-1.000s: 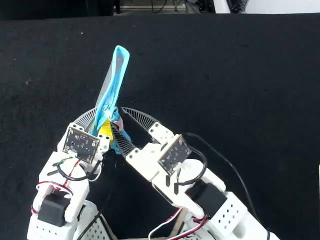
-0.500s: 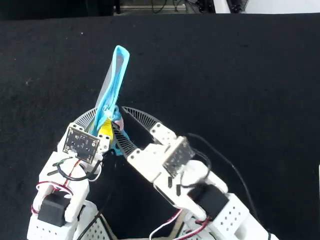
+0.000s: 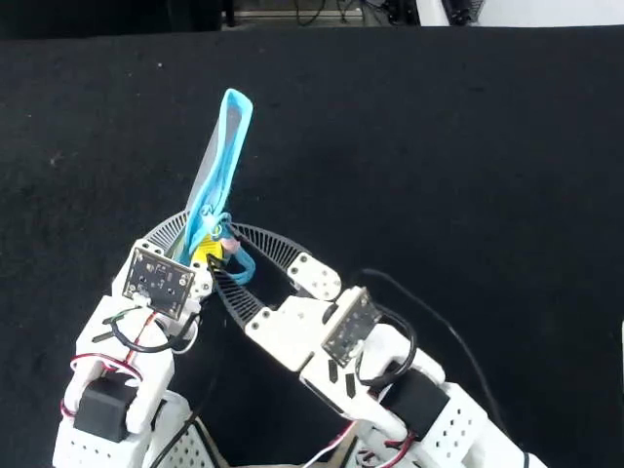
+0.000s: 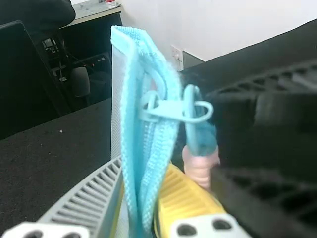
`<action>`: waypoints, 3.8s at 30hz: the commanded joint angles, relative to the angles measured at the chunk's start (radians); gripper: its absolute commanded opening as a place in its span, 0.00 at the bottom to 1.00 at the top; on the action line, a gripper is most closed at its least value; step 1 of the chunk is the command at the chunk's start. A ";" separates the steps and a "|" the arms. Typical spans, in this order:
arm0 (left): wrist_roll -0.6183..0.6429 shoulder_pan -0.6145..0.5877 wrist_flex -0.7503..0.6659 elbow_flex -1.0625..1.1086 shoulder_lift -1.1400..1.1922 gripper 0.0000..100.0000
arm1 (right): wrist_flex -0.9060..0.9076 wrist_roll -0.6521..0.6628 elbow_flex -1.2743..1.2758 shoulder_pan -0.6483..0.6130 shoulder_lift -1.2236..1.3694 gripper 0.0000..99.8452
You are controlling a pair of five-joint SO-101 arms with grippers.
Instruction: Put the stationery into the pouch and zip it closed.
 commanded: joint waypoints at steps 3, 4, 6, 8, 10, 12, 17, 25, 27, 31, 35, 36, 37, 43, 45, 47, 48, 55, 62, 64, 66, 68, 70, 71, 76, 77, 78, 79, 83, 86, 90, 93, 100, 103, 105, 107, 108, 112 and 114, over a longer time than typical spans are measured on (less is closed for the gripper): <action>-0.012 -0.005 -0.028 -0.024 -0.009 0.05 | -0.006 -0.003 -0.012 -0.008 -0.002 0.12; -0.012 -0.005 -0.028 -0.024 -0.009 0.05 | -0.008 -0.003 -0.015 -0.008 0.012 0.12; -0.012 -0.004 -0.028 -0.024 -0.009 0.05 | -0.054 -0.003 -0.015 -0.006 0.059 0.12; -0.012 -0.012 -0.029 -0.024 -0.009 0.05 | -0.107 -0.003 -0.018 -0.006 0.127 0.12; -0.012 -0.013 -0.029 -0.024 -0.009 0.05 | -0.124 -0.003 -0.041 -0.006 0.183 0.12; -0.012 -0.025 -0.029 -0.027 -0.009 0.05 | -0.124 -0.003 -0.068 -0.006 0.217 0.12; -0.012 -0.042 -0.031 -0.028 -0.009 0.05 | -0.124 -0.003 -0.073 -0.005 0.231 0.12; -0.009 -0.041 -0.029 -0.027 -0.009 0.05 | -0.132 -0.003 -0.071 0.069 0.231 0.12; -0.008 -0.039 -0.029 -0.027 -0.009 0.05 | -0.133 -0.003 -0.071 0.089 0.231 0.12; -0.008 -0.039 -0.029 -0.027 -0.009 0.05 | -0.133 -0.003 -0.071 0.091 0.231 0.12; -0.008 -0.039 -0.029 -0.027 -0.009 0.05 | -0.133 -0.003 -0.071 0.094 0.225 0.12; -0.008 -0.039 -0.029 -0.027 -0.009 0.05 | -0.133 -0.003 -0.071 0.103 0.223 0.12; -0.008 -0.039 -0.029 -0.027 -0.009 0.05 | -0.132 -0.003 -0.071 0.115 0.223 0.12; -0.009 -0.039 -0.029 -0.027 -0.009 0.05 | -0.124 -0.003 -0.071 0.186 0.223 0.09; -0.009 -0.039 -0.029 -0.027 -0.009 0.05 | -0.124 -0.003 -0.071 0.186 0.223 0.01; -0.009 -0.039 -0.029 -0.027 -0.009 0.05 | -0.124 -0.003 -0.071 0.189 0.223 0.02; -0.009 -0.039 -0.029 -0.027 -0.009 0.05 | -0.124 -0.003 -0.071 0.190 0.223 0.01; -0.009 -0.039 -0.029 -0.027 -0.009 0.05 | -0.124 -0.003 -0.081 0.255 0.223 0.01; -0.009 -0.039 -0.029 -0.027 -0.009 0.05 | -0.130 -0.003 -0.090 0.281 0.223 0.01; -0.008 -0.039 -0.029 -0.027 -0.009 0.05 | -0.132 -0.003 -0.097 0.282 0.223 0.01; -0.008 -0.039 -0.026 -0.027 -0.009 0.05 | -0.132 -0.003 -0.108 0.282 0.223 0.01; -0.008 -0.038 -0.023 -0.028 -0.009 0.05 | -0.130 -0.003 -0.122 0.282 0.229 0.01; -0.009 -0.028 -0.020 -0.030 -0.009 0.05 | -0.130 -0.003 -0.127 0.284 0.231 0.01; -0.011 -0.015 -0.018 -0.030 -0.009 0.05 | -0.130 -0.003 -0.127 0.284 0.231 0.01; -0.031 0.050 0.021 -0.036 -0.009 0.03 | -0.130 -0.003 -0.130 0.284 0.231 0.01; -0.048 0.050 0.023 -0.041 -0.009 0.03 | -0.130 -0.003 -0.130 0.284 0.231 0.01; -0.057 0.048 0.020 -0.039 -0.009 0.03 | -0.130 -0.003 -0.130 0.285 0.231 0.01; -0.060 0.045 0.020 -0.038 -0.009 0.03 | -0.129 -0.003 -0.130 0.285 0.228 0.01; -0.060 0.047 0.021 -0.039 -0.009 0.03 | -0.130 -0.003 -0.131 0.331 0.223 0.01; -0.060 0.051 0.021 -0.038 -0.009 0.03 | -0.130 -0.003 -0.131 0.344 0.223 0.01; -0.060 0.051 0.021 -0.038 -0.009 0.03 | -0.132 -0.011 -0.131 0.344 0.225 0.01; -0.060 0.051 0.021 -0.036 -0.009 0.03 | -0.132 -0.021 -0.131 0.339 0.223 0.01; -0.060 0.047 0.021 -0.036 -0.009 0.03 | 0.031 -0.023 -0.173 0.327 0.222 0.02; -0.061 0.044 0.017 -0.036 -0.009 0.03 | 0.160 0.026 -0.239 0.255 0.222 0.10; -0.061 0.044 0.017 -0.036 -0.009 0.03 | 0.192 0.034 -0.260 0.203 0.228 0.15; -0.061 0.045 0.020 -0.036 -0.009 0.03 | 0.190 0.032 -0.259 0.180 0.226 0.16; -0.061 0.047 0.020 -0.036 -0.009 0.03 | 0.187 0.032 -0.260 0.178 0.226 0.16; -0.061 0.051 0.021 -0.036 -0.009 0.03 | 0.153 0.031 -0.257 0.181 0.223 0.16; -0.061 0.051 0.023 -0.036 -0.009 0.03 | 0.155 0.031 -0.255 0.180 0.223 0.16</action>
